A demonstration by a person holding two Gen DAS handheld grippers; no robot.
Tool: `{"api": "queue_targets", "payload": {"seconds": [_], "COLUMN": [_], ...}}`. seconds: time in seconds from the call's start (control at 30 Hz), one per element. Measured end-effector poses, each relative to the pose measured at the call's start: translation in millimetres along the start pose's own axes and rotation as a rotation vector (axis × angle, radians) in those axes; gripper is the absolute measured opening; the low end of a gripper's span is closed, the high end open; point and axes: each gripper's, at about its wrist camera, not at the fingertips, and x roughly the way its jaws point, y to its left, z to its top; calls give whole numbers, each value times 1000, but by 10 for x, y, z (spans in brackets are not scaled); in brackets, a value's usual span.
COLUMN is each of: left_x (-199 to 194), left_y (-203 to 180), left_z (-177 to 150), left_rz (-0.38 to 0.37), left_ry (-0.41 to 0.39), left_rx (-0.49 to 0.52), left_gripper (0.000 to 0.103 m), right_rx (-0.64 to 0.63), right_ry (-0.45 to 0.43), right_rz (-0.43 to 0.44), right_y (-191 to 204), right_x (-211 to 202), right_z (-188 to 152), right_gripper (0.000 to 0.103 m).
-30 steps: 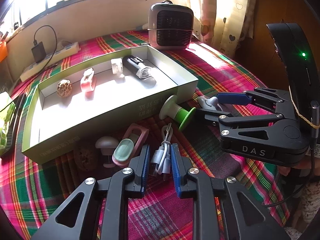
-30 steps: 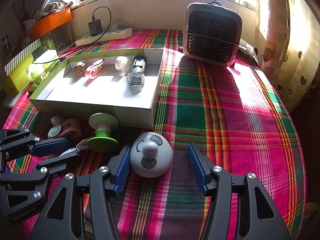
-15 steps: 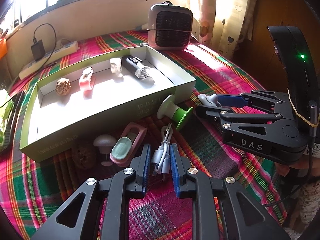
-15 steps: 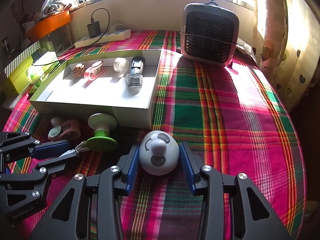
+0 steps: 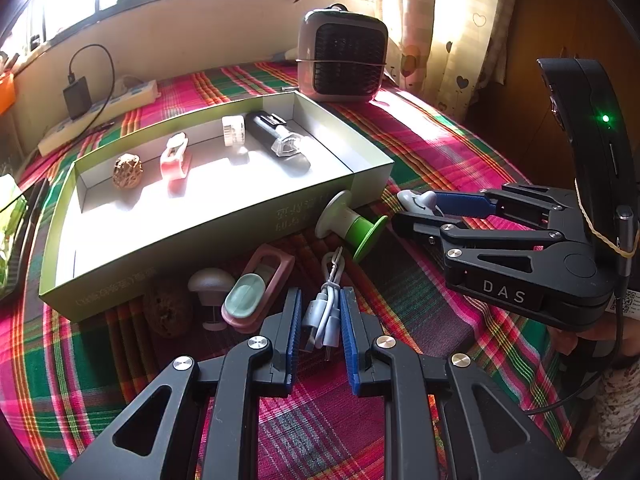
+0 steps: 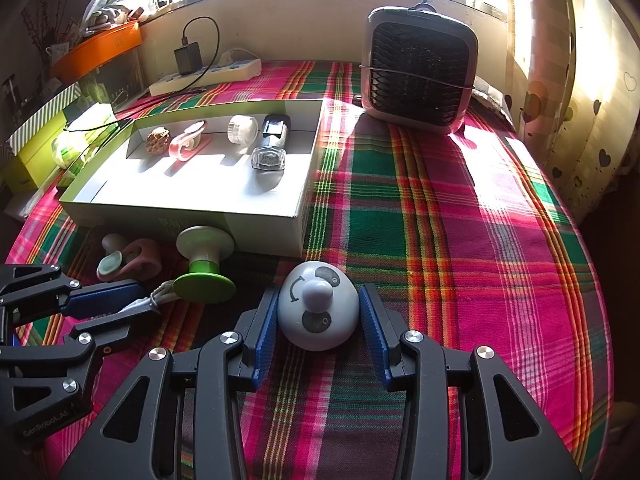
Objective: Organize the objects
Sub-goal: 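Lift and carry the cable and white ball over the white box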
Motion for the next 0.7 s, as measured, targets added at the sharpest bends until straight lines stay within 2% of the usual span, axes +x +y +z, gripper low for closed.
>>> {"api": "queue_targets", "payload": {"seconds": [0.57, 0.7], "left_x": [-101, -69], "left_y": [13, 5], "left_z": [-5, -34], "left_rz": [-9, -5], "left_ry": [-27, -11], "left_rx": [-8, -4], "left_gripper": [15, 14], "right_rx": [23, 22], "right_ry": [-22, -26], "right_rz": [7, 7], "right_y": [-14, -1], "right_x": [-98, -118], "right_z": [-8, -14], "right_gripper": [41, 41]}}
